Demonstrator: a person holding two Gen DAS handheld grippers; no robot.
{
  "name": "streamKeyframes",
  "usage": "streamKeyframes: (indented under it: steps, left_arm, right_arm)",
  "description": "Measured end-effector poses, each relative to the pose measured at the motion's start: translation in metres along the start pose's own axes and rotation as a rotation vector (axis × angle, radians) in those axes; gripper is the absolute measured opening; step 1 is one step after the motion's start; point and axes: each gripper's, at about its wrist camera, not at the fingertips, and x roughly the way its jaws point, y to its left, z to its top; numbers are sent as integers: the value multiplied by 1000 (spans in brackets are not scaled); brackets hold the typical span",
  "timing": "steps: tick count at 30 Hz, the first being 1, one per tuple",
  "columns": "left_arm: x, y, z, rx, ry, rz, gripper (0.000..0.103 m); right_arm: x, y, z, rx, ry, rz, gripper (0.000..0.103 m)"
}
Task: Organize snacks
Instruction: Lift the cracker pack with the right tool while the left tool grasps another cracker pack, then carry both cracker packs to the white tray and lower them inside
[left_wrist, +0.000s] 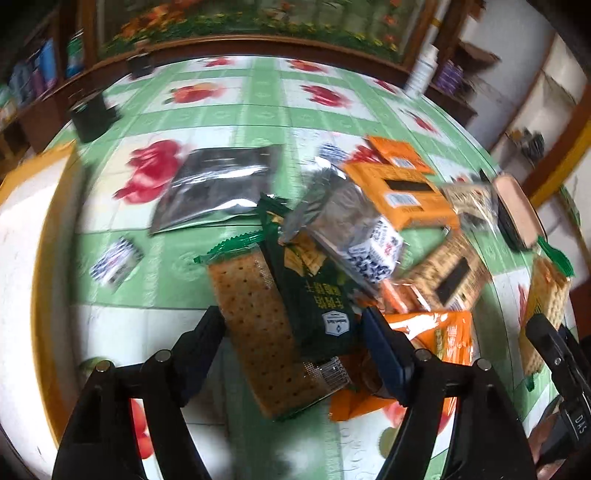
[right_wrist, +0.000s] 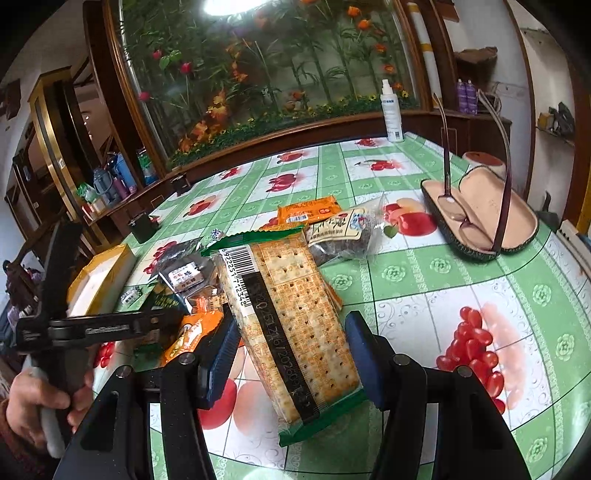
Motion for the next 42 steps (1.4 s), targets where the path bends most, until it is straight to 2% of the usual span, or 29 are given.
streamKeyframes:
  steps: [3, 5, 7, 10, 13, 14, 17, 21, 25, 30, 35, 36, 37, 38, 39, 42]
  left_arm:
    - [-8, -23, -11, 140, 14, -92, 75]
    - [-14, -30, -18, 203, -2, -97, 76]
    - [-15, -26, -23, 186, -8, -54, 77]
    - [-12, -18, -22, 111, 19, -91, 78]
    - [-9, -19, -21, 62, 35, -96, 81]
    - [-7, -23, -20, 60, 35, -72, 85]
    - [-3, -30, -18, 63, 20, -22, 85]
    - [1, -33, -20, 152, -12, 30, 82]
    - [-7, -20, -31, 214, 23, 51, 81]
    - [-20, 12, -41, 148, 16, 64, 81]
    - [-11, 10, -33, 134, -9, 96, 85]
    - [-9, 7, -33, 142, -17, 110, 83]
    - [-10, 4, -33, 144, -27, 109, 77]
    - [-14, 2, -34, 153, -43, 105, 51]
    - [-16, 0, -34, 158, -47, 103, 45]
    - [-20, 3, -39, 142, -42, 74, 45]
  right_arm:
    - [-2, -4, 0, 19, -1, 9, 63]
    - [-2, -6, -1, 27, 0, 9, 63]
    - [-2, -5, -1, 26, 1, 11, 63]
    - [-3, -3, -1, 16, -1, 1, 63]
    - [-4, -3, -2, 19, -7, -4, 63]
    - [-4, -3, -2, 23, -3, 0, 63]
    - [-4, -2, -3, 28, 1, 4, 63]
    - [-5, 0, -5, 14, 1, 4, 63]
    - [-6, 1, -6, 3, -3, 9, 63]
    - [-4, 0, -7, 6, 5, 22, 63]
    - [-2, 3, -7, 1, 14, 14, 63]
    - [-3, 4, -8, -2, 14, 7, 63]
    - [-3, 5, -8, -8, 14, -2, 63]
    - [-4, 7, -9, -18, 11, -10, 63]
    - [-5, 10, -9, -28, 8, -17, 63]
    - [-6, 18, -13, -59, 12, -28, 63]
